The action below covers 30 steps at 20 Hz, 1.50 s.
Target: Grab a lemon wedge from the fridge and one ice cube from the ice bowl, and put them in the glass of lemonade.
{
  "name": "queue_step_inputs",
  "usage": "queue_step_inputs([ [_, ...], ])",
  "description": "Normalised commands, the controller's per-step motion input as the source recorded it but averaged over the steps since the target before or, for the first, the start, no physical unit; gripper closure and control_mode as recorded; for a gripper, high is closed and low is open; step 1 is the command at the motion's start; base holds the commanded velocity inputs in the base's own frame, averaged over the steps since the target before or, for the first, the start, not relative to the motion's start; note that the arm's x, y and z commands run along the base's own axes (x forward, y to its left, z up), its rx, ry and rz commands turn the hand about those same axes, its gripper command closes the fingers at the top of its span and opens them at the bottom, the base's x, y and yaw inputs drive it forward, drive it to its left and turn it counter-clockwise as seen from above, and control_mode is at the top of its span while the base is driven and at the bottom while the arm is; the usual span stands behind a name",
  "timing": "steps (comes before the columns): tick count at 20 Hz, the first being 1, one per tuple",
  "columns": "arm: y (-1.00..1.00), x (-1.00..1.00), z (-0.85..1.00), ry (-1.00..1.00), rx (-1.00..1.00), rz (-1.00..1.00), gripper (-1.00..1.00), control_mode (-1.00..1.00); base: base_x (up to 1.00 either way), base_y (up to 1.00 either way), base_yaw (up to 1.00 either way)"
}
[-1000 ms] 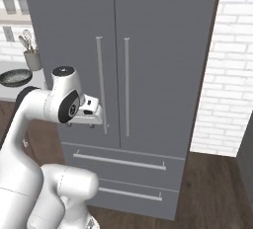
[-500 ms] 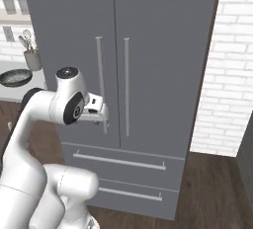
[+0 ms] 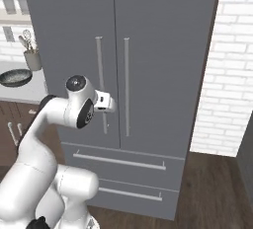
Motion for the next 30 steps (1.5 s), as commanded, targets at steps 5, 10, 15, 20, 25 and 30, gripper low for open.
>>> queue_step_inputs([
  [5,0.0,0.95,0.0,-0.08,0.1,-0.02,-1.0,-1.0,0.0,0.0,0.0],
  [10,0.02,0.59,0.07,-0.05,0.14,-0.06,-1.0,-1.0,0.0,0.0,0.0],
  [15,0.09,0.48,0.08,-0.04,0.1,-0.12,-1.0,-1.0,0.0,0.0,0.0],
  [20,0.09,0.53,0.0,0.0,0.0,-0.1,-1.0,-1.0,0.0,0.0,0.0],
  [25,-0.03,0.65,0.0,0.0,0.0,-0.02,-1.0,-1.0,0.0,0.0,0.0],
  [30,-0.01,0.62,0.0,0.0,0.0,0.0,-1.0,-1.0,0.0,0.0,0.0],
])
